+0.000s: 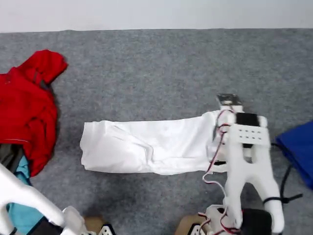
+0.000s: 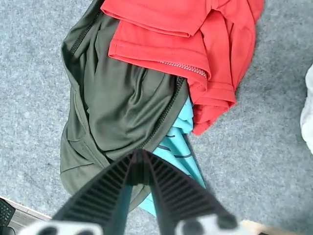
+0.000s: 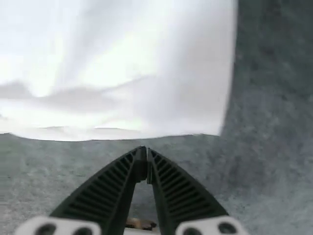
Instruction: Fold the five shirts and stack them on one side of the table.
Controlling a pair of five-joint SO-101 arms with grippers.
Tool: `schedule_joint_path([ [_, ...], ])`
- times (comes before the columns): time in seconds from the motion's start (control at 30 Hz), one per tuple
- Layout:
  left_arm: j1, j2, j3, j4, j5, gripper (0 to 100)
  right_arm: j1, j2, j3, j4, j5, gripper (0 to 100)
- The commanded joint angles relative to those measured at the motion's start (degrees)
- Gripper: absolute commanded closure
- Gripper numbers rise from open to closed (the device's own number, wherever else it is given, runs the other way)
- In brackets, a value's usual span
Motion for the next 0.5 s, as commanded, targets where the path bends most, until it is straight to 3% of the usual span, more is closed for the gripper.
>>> schedule_joint_path([
  [0.0, 0.44, -1.58, 0.04, 1.23, 0.18, 100, -2.68, -1.19, -2.55, -6.64, -1.49, 98.9],
  [0.27, 0.18, -2.02, 0.04, 1.23, 0.26, 100, -1.63, 5.58, -2.55, -29.32, 2.99, 98.9],
  [0.47, 0.18, -2.02, 0.04, 1.23, 0.35, 100, 6.37, 17.71, -2.90, -38.37, 5.98, 98.9],
])
